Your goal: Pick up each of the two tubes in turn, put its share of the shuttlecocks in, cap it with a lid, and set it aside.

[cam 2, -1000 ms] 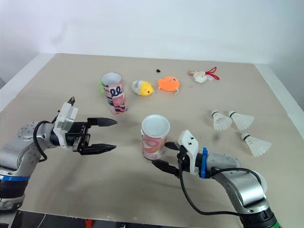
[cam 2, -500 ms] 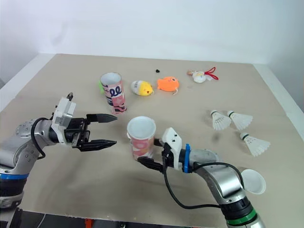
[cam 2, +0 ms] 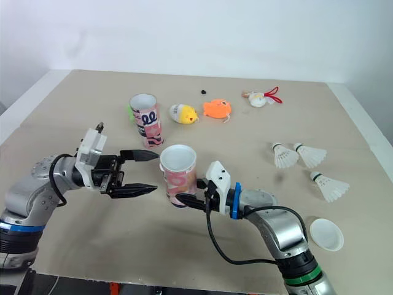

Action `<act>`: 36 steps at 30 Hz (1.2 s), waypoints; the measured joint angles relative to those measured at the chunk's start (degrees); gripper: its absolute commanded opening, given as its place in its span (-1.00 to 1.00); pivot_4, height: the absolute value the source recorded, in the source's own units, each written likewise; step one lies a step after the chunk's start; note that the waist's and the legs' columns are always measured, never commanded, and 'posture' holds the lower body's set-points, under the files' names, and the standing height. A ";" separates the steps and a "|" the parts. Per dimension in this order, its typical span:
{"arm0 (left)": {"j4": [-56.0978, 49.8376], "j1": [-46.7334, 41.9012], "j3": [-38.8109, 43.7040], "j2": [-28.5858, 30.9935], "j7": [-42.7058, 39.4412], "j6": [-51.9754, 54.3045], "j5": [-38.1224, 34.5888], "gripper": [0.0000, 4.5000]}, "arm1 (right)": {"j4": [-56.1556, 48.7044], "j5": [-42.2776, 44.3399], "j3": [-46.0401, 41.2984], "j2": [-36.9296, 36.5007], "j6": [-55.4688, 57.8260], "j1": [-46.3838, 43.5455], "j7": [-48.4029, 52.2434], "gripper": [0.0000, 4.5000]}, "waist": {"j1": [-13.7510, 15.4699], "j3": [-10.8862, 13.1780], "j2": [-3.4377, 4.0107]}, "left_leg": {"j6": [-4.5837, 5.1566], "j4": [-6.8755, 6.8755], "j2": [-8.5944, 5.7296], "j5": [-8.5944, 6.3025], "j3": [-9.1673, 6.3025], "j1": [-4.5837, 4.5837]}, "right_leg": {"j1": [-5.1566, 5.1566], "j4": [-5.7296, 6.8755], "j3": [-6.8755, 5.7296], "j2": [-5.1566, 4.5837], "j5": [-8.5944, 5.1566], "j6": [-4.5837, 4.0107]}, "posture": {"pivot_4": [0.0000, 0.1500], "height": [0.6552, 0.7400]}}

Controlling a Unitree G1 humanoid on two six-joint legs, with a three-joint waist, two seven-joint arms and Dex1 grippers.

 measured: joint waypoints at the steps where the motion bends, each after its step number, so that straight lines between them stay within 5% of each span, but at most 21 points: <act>1: 0.09 -0.22 -0.38 -0.56 -0.09 -0.39 0.31 1.00 | -0.09 0.30 -0.55 -0.78 0.22 0.03 0.24 0.05 | 0.02 0.00 0.00 | 0.00 0.01 -0.01 0.00 0.00 0.00 | 0.01 0.00 0.00 0.00 0.00 0.01 | 1.00 1.00; 13: 5.53 -6.25 -8.13 -9.67 -0.31 -5.98 6.14 1.00 | -1.83 12.32 -26.90 -10.15 5.76 -1.03 -3.83 0.05 | 0.26 0.03 0.06 | 0.04 0.08 -0.13 0.02 0.00 -0.02 | 0.10 0.00 0.14 -0.01 0.06 0.16 | 1.00 1.00; 24: 14.48 -12.42 -12.85 -15.57 -1.46 -11.84 12.04 1.00 | 31.76 0.23 -50.66 -16.95 -1.91 -9.52 -31.09 0.05 | 0.16 0.01 0.55 | 0.07 -0.02 -0.19 0.03 0.55 0.00 | 0.01 -0.01 0.67 0.18 0.06 0.26 | 1.00 1.00; 36: 23.36 -18.42 -13.30 -23.78 4.95 -16.85 18.16 1.00 | 45.01 -3.42 -52.61 -15.48 -8.26 -4.39 -37.23 0.05 | -0.97 0.01 0.72 | 0.23 0.02 -0.25 0.08 0.73 0.14 | 0.03 -0.02 1.16 0.24 0.26 0.51 | 1.00 1.00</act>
